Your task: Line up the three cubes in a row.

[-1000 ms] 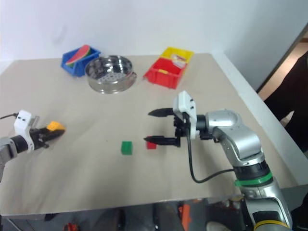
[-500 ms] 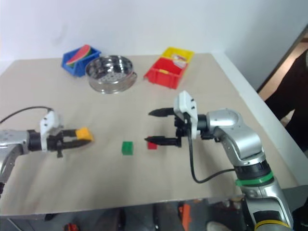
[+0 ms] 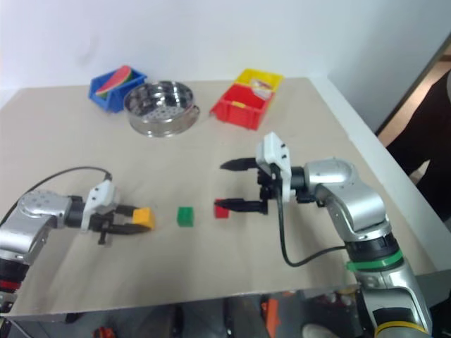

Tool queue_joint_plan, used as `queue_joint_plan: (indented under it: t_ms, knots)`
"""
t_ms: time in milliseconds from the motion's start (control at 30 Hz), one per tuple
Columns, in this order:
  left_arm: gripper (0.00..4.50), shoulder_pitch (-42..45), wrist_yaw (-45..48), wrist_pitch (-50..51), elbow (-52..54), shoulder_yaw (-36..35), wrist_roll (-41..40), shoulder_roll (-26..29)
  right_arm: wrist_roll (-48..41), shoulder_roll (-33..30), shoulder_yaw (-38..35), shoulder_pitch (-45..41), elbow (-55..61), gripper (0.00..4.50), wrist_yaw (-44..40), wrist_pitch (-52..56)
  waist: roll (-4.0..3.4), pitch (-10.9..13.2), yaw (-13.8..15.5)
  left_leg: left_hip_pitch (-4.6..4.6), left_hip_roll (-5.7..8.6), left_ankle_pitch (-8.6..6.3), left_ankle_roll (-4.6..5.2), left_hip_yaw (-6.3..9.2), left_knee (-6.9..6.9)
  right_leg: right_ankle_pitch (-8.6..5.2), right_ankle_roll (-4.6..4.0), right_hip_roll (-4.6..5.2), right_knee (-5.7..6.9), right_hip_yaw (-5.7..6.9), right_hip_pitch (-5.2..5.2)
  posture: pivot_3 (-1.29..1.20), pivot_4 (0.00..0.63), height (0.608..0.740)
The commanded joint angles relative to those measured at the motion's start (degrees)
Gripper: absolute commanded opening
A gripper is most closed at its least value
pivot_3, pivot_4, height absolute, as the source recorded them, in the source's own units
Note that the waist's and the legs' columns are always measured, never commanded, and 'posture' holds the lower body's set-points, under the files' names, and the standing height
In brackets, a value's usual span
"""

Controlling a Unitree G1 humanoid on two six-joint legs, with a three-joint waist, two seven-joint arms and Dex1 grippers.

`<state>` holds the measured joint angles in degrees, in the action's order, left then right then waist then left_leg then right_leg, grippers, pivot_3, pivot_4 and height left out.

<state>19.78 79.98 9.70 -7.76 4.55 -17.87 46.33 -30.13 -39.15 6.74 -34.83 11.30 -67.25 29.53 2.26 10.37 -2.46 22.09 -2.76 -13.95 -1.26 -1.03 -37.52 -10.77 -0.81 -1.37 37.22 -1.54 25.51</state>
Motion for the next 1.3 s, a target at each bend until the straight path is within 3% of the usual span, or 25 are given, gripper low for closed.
queue_joint_plan:
  t_ms: [33, 333, 367, 467, 500, 567, 600, 900, 1167, 1300]
  knots:
    - [1.32, 1.4, 1.2, -2.6, -1.0, 0.7, 1.3, 0.1, -0.8, -0.9, -2.1, -0.3, 2.5, 4.50, 0.2, 0.1, 0.00, 0.0, 0.0, 0.00, 0.00, 0.00, 0.00, 0.00, 0.00, 0.00, 0.00, 0.00, 0.00, 0.00, 0.00, 0.00, 0.150, 0.740]
    - [1.32, 3.7, 2.4, -6.4, -4.7, 3.8, 4.6, -0.7, -0.8, -1.4, -2.5, 0.8, 3.1, 4.50, 0.3, -0.1, 0.00, 0.0, 0.0, -0.02, 0.00, 0.00, 0.00, 0.01, -0.01, 0.01, 0.01, -0.01, 0.01, 0.00, -0.01, 0.00, 0.150, 0.740]
    - [2.36, 4.1, 2.2, -5.9, -4.6, 4.0, 4.5, -1.0, -0.8, -1.4, -2.6, 0.9, 3.1, 4.50, 0.3, -0.1, -0.01, 0.0, 0.0, -0.02, 0.00, 0.00, 0.00, 0.01, -0.01, 0.01, 0.01, 0.00, 0.01, 0.01, -0.01, 0.00, 0.150, 0.740]
    - [3.42, 4.9, 1.7, -5.0, -4.2, 4.1, 4.5, -1.5, -0.8, -1.3, -2.5, 1.1, 3.1, 4.50, 0.2, -0.3, -0.03, 0.0, 0.2, -0.03, 0.02, 0.00, 0.00, 0.00, -0.03, 0.02, 0.03, 0.01, 0.01, 0.00, -0.03, 0.00, 0.150, 0.740]
    - [3.54, 5.0, 1.7, -5.1, -4.1, 4.0, 4.6, -1.4, -0.8, -1.2, -2.5, 1.1, 3.0, 4.50, 0.2, -0.4, -0.03, 0.0, 0.4, -0.02, 0.05, 0.01, 0.01, 0.01, -0.03, 0.03, 0.04, 0.05, 0.01, 0.01, -0.04, 0.00, 0.150, 0.740]
    - [4.31, 4.6, 1.7, -4.1, -2.3, 3.0, 3.7, -0.5, -0.9, -1.0, -2.6, 1.3, 3.1, 4.50, 0.4, -0.4, -0.03, 0.0, 0.7, -0.02, 0.06, 0.03, 0.04, 0.02, -0.07, 0.04, 0.06, 0.05, 0.01, 0.01, -0.06, 0.00, 0.150, 0.740]
    - [4.46, 4.4, 1.5, -3.3, -1.0, 2.2, 3.0, 0.0, -1.1, -0.9, -2.8, 1.3, 3.1, 4.50, 0.6, -0.2, -0.03, 0.0, 0.9, -0.01, 0.06, 0.04, 0.05, 0.03, -0.09, 0.03, 0.05, 0.04, 0.01, 0.00, -0.06, 0.00, 0.150, 0.740]
    - [4.46, 0.9, -11.4, 21.7, 10.7, -15.5, -11.3, 3.7, 0.5, 2.2, -6.5, 0.9, -1.1, 4.50, 8.9, -1.3, -0.01, 0.0, 0.6, -0.02, 0.00, 0.04, 0.09, 0.01, -0.01, 0.04, 0.06, -0.07, -0.01, -0.09, -0.02, 0.00, 0.150, 0.740]
    - [4.46, -4.4, -33.4, 14.9, 12.0, -22.1, -3.9, -4.5, 7.9, 3.5, -6.9, 4.0, -7.9, 4.50, 14.7, -9.6, 0.00, 0.0, 0.7, 0.00, 0.01, 0.03, 0.11, 0.02, 0.03, 0.00, 0.02, -0.02, -0.01, -0.08, -0.01, 0.00, 0.150, 0.740]
    - [4.46, -7.9, -38.8, 11.7, 13.0, -22.8, -1.9, -7.8, 9.2, 4.4, -7.7, 6.1, -8.7, 4.50, 17.4, -11.5, 0.00, 0.0, 0.7, -0.01, 0.02, 0.02, 0.10, -0.05, 0.03, 0.01, 0.03, 0.01, -0.02, -0.27, -0.02, 0.00, 0.150, 0.740]
